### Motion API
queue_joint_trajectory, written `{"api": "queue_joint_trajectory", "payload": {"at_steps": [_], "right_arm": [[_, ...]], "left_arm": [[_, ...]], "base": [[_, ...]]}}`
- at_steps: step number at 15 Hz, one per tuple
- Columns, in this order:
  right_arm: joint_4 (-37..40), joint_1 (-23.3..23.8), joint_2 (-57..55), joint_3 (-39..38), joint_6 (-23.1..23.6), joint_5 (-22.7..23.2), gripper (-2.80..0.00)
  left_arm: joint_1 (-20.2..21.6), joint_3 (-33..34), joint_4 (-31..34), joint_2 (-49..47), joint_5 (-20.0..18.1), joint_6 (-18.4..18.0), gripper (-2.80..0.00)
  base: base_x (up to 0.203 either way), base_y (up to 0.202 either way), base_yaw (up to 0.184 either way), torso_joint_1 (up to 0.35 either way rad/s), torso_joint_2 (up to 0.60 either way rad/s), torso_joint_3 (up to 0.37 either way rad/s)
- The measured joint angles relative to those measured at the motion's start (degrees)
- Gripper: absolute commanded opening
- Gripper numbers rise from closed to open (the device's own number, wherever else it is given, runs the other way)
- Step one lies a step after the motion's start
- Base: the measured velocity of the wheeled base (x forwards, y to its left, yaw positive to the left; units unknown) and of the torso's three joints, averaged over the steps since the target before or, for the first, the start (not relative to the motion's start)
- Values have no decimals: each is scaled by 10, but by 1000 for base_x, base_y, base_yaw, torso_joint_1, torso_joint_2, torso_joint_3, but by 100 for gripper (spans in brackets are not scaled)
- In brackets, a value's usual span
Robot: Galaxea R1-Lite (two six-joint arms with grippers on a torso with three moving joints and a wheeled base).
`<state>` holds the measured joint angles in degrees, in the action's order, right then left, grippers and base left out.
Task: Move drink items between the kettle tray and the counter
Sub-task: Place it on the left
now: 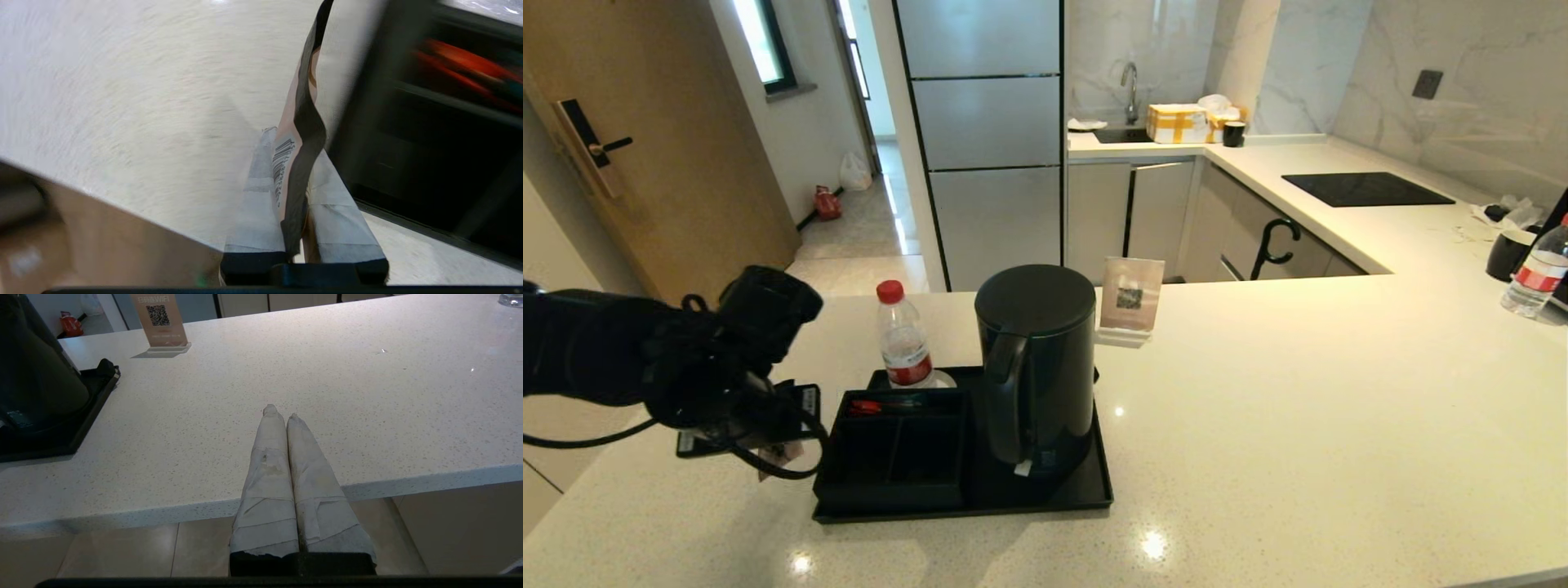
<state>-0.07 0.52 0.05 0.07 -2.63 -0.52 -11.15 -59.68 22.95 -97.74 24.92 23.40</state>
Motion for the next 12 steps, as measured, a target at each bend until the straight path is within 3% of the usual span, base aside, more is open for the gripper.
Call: {"api": "queue_joint_trajectory", "payload": {"at_steps": [3, 5, 11, 12], "right_arm": [[0, 0, 0, 0, 0, -1, -280], [0, 0, 0, 0, 0, 0, -280], [0, 0, 0, 0, 0, -1, -280], [0, 0, 0, 0, 0, 0, -280]], "left_arm": [[82, 12, 4, 19, -53, -2, -280], [127, 36, -1, 18, -62, -8, -280], [163, 58, -13, -24, -79, -16, -280], [164, 60, -26, -39, -79, -16, 0]], "base": [[0, 0, 0, 0, 0, 0], [0, 0, 0, 0, 0, 0], [0, 0, 0, 0, 0, 0], [0, 0, 0, 0, 0, 0]]}}
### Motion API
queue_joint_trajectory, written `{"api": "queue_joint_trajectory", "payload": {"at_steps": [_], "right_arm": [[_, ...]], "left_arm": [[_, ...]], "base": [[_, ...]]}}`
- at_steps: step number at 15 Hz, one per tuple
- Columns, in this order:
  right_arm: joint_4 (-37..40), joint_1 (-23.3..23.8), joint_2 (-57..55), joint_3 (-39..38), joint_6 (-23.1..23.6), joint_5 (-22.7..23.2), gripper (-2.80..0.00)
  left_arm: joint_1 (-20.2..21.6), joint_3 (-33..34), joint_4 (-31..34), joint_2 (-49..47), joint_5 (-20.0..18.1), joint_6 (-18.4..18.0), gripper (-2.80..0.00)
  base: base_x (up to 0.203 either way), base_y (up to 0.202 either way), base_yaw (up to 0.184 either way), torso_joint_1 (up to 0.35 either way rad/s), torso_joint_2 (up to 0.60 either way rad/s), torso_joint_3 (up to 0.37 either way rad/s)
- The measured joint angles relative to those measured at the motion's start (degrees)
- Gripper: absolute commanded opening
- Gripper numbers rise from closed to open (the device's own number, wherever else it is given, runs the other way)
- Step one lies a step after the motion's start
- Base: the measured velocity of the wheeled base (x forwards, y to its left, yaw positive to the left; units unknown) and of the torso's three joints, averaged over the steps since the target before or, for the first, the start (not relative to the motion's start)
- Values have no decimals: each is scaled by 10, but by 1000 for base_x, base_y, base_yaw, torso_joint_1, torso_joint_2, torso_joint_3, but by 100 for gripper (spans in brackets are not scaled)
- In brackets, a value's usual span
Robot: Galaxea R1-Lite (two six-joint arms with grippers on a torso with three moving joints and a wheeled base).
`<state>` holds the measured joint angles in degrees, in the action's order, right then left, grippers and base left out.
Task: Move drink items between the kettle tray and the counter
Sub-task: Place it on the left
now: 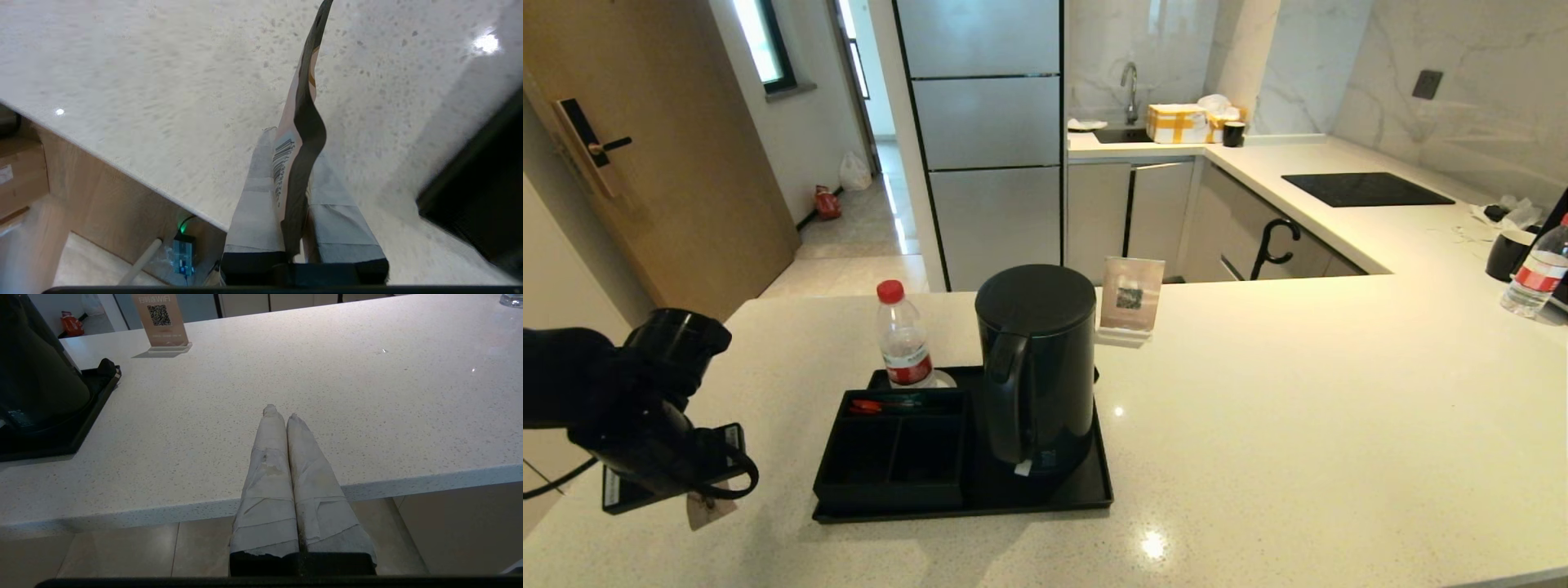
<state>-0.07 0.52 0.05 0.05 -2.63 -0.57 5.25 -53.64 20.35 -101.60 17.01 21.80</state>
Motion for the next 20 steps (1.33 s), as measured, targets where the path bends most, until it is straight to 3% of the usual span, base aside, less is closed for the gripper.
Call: {"api": "queue_joint_trajectory", "payload": {"at_steps": [5, 16, 20], "right_arm": [[0, 0, 0, 0, 0, 0, -280], [0, 0, 0, 0, 0, 0, -280], [0, 0, 0, 0, 0, 0, -280]], "left_arm": [[0, -2, -40, -36, -3, -1, 0], [-4, -16, -42, -38, -6, -1, 0], [-13, -15, -11, 15, -47, -21, 0]], "base": [[0, 0, 0, 0, 0, 0], [0, 0, 0, 0, 0, 0], [0, 0, 0, 0, 0, 0]]}}
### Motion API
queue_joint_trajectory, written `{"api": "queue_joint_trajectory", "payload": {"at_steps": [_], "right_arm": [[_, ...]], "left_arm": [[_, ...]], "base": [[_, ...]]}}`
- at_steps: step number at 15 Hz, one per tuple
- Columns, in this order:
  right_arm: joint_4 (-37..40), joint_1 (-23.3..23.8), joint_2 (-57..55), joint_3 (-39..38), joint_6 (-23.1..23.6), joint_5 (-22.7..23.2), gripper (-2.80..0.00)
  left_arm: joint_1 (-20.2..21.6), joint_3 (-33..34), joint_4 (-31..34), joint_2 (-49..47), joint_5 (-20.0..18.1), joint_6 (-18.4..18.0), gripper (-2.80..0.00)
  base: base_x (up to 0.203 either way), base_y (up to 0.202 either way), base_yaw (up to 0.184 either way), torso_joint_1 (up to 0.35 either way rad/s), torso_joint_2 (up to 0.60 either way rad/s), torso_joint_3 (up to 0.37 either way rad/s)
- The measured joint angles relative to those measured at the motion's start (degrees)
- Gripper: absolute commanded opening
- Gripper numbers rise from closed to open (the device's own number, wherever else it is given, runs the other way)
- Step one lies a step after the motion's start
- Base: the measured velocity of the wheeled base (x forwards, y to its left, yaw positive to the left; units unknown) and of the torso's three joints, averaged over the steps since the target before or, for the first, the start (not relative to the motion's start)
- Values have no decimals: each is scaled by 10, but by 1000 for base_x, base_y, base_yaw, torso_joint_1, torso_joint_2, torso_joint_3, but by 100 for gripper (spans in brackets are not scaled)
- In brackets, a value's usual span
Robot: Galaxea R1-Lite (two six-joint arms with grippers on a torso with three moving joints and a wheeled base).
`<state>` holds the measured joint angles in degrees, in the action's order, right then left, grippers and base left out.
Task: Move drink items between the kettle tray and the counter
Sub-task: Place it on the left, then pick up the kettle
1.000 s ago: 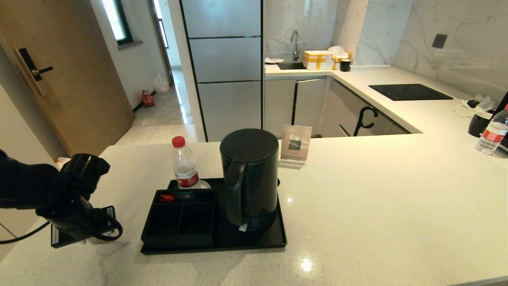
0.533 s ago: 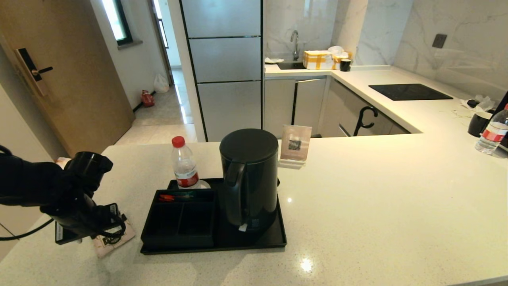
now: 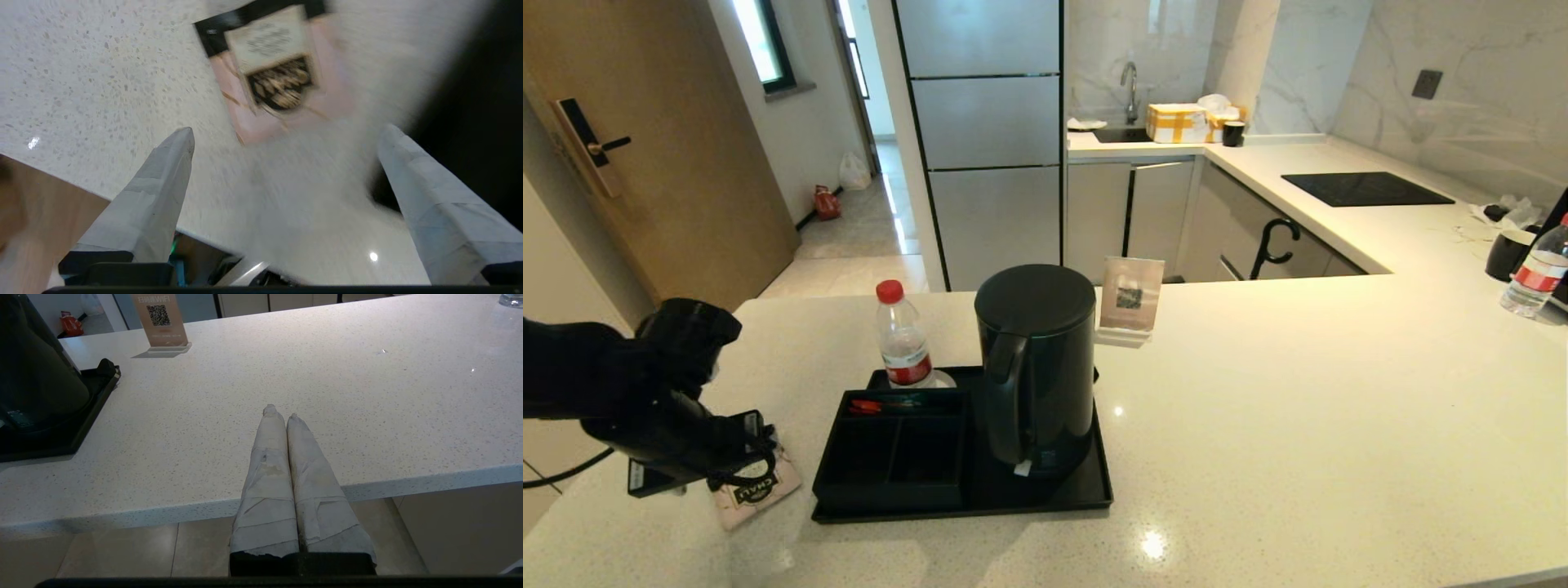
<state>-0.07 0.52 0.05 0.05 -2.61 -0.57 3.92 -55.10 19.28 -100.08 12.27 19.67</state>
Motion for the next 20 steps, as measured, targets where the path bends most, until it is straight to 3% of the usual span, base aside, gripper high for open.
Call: {"api": "queue_joint_trajectory", "payload": {"at_steps": [4, 5, 6, 12, 17, 20], "right_arm": [[0, 0, 0, 0, 0, 0, -280], [0, 0, 0, 0, 0, 0, -280], [0, 0, 0, 0, 0, 0, -280], [0, 0, 0, 0, 0, 0, -280], [0, 0, 0, 0, 0, 0, -280], [0, 0, 0, 0, 0, 0, -280]], "left_arm": [[-15, -21, 105, 226, -72, -28, 0], [-18, -30, 146, 287, -91, -33, -127], [-20, -39, 186, 344, -106, -36, -280], [-26, -91, 413, 600, -141, -61, -280], [-23, -237, 609, 731, -143, -64, -280], [-19, -339, 671, 779, -132, -60, -280]], "base": [[0, 0, 0, 0, 0, 0], [0, 0, 0, 0, 0, 0], [0, 0, 0, 0, 0, 0], [0, 0, 0, 0, 0, 0], [0, 0, 0, 0, 0, 0], [0, 0, 0, 0, 0, 0]]}}
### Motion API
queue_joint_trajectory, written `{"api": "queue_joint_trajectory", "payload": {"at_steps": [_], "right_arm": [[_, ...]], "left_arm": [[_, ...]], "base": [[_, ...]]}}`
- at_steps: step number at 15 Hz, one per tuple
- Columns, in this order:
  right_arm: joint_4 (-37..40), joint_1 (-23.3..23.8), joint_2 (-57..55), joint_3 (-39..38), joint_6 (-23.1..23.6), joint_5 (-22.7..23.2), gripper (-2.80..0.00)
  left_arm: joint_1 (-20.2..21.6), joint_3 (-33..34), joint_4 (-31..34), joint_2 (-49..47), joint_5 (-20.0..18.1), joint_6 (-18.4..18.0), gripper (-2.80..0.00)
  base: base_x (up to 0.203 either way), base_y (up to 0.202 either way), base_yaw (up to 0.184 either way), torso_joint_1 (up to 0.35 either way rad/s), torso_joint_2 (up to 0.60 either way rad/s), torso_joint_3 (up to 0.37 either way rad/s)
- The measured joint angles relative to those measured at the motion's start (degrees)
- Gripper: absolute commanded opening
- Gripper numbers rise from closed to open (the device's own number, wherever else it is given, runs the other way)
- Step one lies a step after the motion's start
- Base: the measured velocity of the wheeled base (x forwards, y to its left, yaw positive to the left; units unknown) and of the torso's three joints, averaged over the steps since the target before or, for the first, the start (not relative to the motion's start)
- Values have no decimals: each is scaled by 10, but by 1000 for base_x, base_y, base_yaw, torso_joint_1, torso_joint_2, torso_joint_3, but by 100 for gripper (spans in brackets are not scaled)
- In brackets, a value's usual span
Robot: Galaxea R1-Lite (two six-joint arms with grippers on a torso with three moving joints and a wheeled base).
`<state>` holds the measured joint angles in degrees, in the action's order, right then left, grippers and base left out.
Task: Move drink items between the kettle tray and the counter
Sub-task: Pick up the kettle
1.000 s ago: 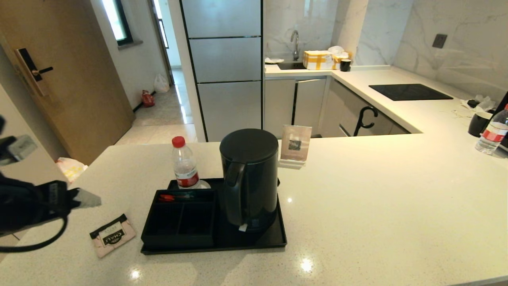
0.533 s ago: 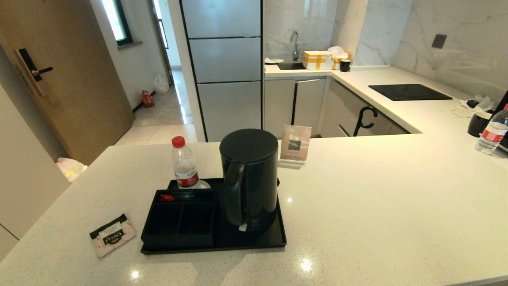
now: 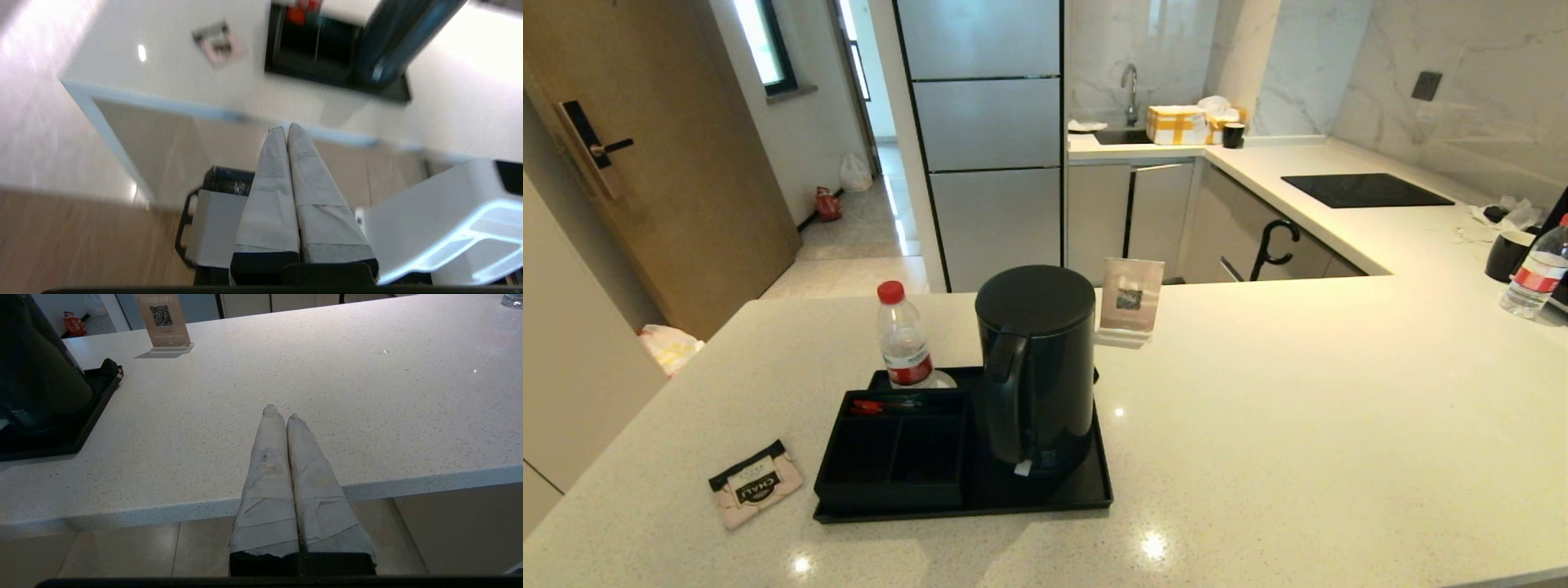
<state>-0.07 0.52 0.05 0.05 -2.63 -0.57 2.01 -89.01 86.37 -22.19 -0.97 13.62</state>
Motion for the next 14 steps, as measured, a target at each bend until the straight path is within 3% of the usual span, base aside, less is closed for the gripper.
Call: {"api": "queue_joint_trajectory", "payload": {"at_steps": [2, 7, 10, 12, 14], "right_arm": [[0, 0, 0, 0, 0, 0, -280], [0, 0, 0, 0, 0, 0, -280], [0, 0, 0, 0, 0, 0, -280], [0, 0, 0, 0, 0, 0, -280], [0, 0, 0, 0, 0, 0, -280]], "left_arm": [[2, -25, 7, 35, 6, 1, -280], [-7, 23, 8, 107, 7, -18, -280], [-10, 178, -13, 163, 7, -41, -280], [-12, 284, -76, 191, 10, -52, -280], [-13, 325, -122, 210, 12, -57, -280]], "base": [[0, 0, 0, 0, 0, 0], [0, 0, 0, 0, 0, 0], [0, 0, 0, 0, 0, 0], [0, 0, 0, 0, 0, 0], [0, 0, 0, 0, 0, 0]]}}
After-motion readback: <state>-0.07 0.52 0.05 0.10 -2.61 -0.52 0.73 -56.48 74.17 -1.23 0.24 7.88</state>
